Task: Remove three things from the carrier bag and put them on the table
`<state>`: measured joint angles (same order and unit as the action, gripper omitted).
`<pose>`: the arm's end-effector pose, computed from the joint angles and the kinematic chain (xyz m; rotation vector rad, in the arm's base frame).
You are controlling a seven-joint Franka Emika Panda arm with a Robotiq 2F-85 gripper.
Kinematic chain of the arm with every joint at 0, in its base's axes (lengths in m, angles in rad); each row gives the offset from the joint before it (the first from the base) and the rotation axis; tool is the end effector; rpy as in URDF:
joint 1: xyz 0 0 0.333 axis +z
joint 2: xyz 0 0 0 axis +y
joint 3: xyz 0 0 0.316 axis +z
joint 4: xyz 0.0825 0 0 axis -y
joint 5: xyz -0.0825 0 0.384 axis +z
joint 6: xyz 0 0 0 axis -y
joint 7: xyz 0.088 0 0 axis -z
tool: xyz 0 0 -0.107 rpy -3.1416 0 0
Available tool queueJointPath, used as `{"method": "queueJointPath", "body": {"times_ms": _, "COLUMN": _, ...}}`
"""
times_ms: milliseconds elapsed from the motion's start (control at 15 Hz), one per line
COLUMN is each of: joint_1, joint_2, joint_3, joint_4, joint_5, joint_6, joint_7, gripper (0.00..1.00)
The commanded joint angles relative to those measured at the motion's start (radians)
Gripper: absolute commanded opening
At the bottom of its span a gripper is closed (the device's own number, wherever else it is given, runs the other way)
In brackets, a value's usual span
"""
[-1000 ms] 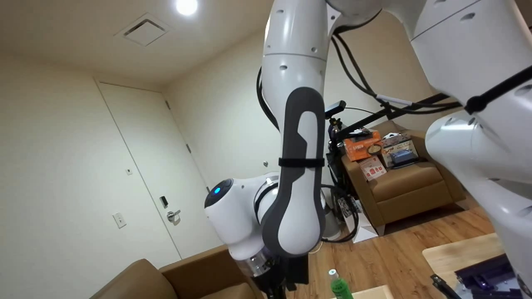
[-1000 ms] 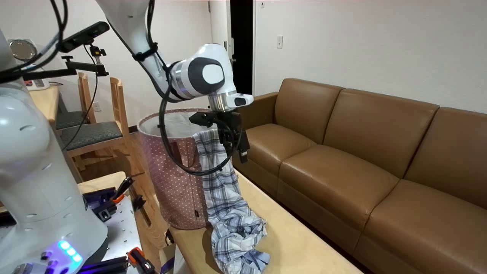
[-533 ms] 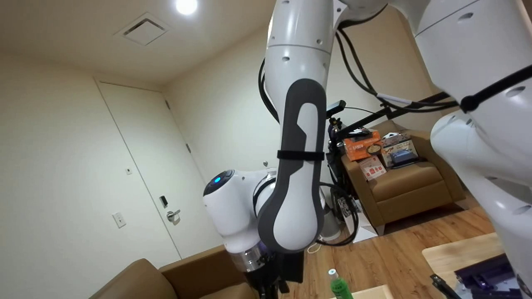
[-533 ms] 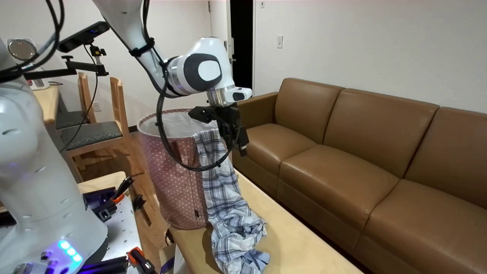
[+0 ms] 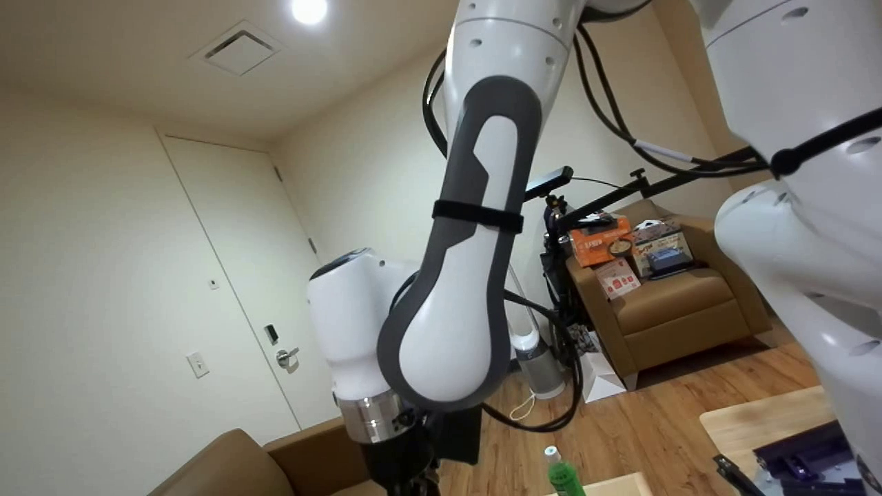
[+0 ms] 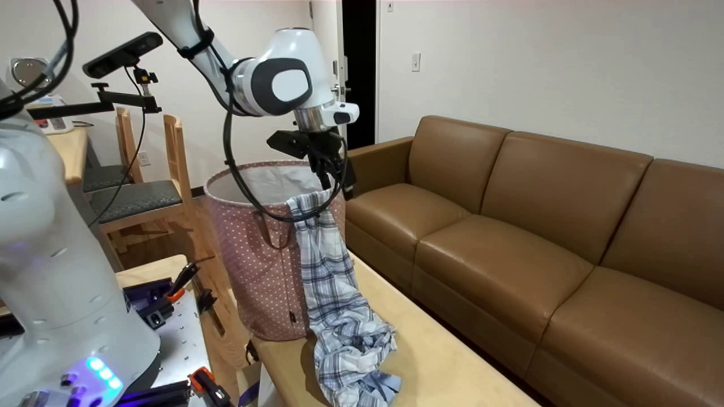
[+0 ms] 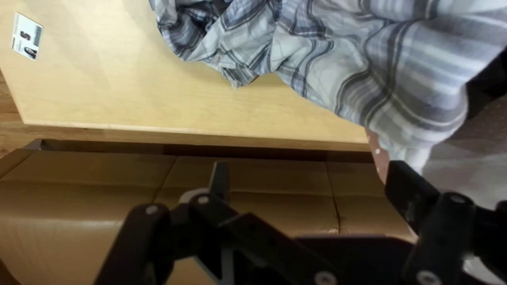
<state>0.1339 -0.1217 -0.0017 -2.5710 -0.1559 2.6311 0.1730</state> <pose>0.4533 0.0641 0.3242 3.0649 0.1355 0.2964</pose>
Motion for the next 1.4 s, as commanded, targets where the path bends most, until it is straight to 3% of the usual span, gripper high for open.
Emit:
{"method": "queueJointPath", "body": {"times_ms": 0, "joint_1": -0.013, "joint_2": -0.069, "joint_3": 0.054, "joint_4": -0.015, "joint_5": 0.038, "joint_6": -0.105, "joint_7": -0.038, "gripper": 1.0}}
{"method": "queueJointPath", "body": {"times_ms": 333, "joint_1": -0.001, "joint_2": -0.091, "joint_3": 0.11, "joint_4": -0.026, "joint_5": 0.021, "joint_6": -0.186, "joint_7": -0.024, "gripper": 1.0}}
{"method": "queueJointPath", "body": {"times_ms": 667, "joint_1": -0.006, "joint_2": -0.018, "joint_3": 0.154, "joint_4": -0.029, "joint_5": -0.008, "joint_6": -0.121, "joint_7": 0.003, "gripper": 1.0}}
{"method": "queueJointPath", "body": {"times_ms": 733, "joint_1": -0.012, "joint_2": -0.007, "joint_3": 0.157, "joint_4": -0.029, "joint_5": -0.025, "joint_6": -0.112, "joint_7": 0.017, "gripper": 0.75}}
{"method": "queueJointPath", "body": {"times_ms": 867, "joint_1": -0.016, "joint_2": 0.002, "joint_3": 0.157, "joint_4": -0.033, "joint_5": -0.041, "joint_6": -0.1, "joint_7": 0.037, "gripper": 0.69}}
{"method": "queueJointPath", "body": {"times_ms": 1200, "joint_1": -0.018, "joint_2": 0.034, "joint_3": 0.153, "joint_4": -0.027, "joint_5": -0.074, "joint_6": -0.09, "joint_7": 0.067, "gripper": 0.34}}
{"method": "queueJointPath", "body": {"times_ms": 1267, "joint_1": -0.017, "joint_2": 0.035, "joint_3": 0.154, "joint_4": -0.027, "joint_5": -0.076, "joint_6": -0.091, "joint_7": 0.076, "gripper": 0.48}}
{"method": "queueJointPath", "body": {"times_ms": 1333, "joint_1": -0.016, "joint_2": 0.034, "joint_3": 0.154, "joint_4": -0.03, "joint_5": -0.086, "joint_6": -0.088, "joint_7": 0.083, "gripper": 0.73}}
